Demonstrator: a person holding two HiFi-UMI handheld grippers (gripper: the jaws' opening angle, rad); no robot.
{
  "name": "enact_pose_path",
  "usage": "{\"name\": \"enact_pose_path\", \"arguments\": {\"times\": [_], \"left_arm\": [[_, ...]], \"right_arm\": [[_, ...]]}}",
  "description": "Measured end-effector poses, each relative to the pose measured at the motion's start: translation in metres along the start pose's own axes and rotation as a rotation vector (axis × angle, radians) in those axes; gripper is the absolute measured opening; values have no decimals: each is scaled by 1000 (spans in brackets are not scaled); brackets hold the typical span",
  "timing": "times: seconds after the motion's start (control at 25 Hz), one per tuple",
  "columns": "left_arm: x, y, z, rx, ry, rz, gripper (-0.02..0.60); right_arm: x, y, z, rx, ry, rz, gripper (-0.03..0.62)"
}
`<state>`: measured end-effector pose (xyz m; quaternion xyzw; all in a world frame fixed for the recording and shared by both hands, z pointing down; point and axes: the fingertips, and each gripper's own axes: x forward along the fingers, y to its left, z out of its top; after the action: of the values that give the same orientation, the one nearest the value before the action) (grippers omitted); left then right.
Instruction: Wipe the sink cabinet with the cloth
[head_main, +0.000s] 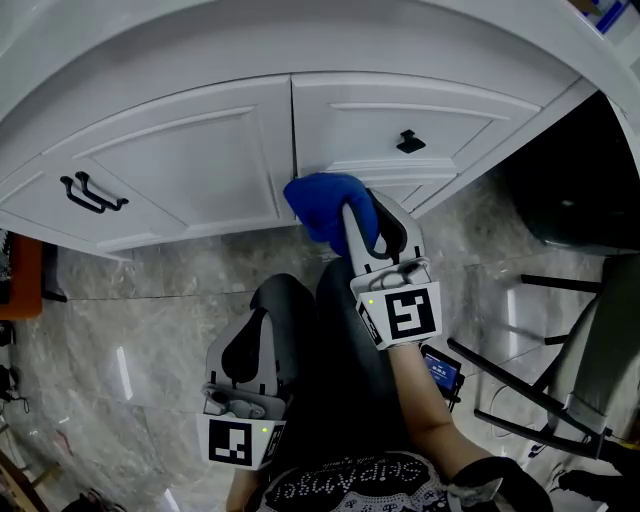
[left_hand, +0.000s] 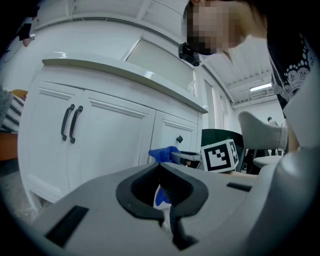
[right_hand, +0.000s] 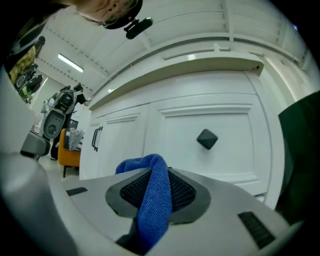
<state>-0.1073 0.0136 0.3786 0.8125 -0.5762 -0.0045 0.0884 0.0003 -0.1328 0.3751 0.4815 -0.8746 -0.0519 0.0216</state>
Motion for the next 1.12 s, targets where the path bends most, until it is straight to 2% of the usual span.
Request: {"name": "enact_pose_path", "arguments": {"times": [0.24,0.6,0.76,0.88,1.12], "left_arm": [[-9,7,-5,-5,14,33,3],[-9,5,0,-1,6,33,3],[-6,3,4,-5,-14,23,3],[-8,6,0,2,7,35,3],[-8,8,1,3,-4,28,3]], "right_arm": [[23,31,-36,31,99,91,106],[42,19,-54,72,167,104,106],[37,3,-55,104,153,68,106],[33,-6,-55,94,155,44,106],[25,-26,-57,96,160,-11,106]]}}
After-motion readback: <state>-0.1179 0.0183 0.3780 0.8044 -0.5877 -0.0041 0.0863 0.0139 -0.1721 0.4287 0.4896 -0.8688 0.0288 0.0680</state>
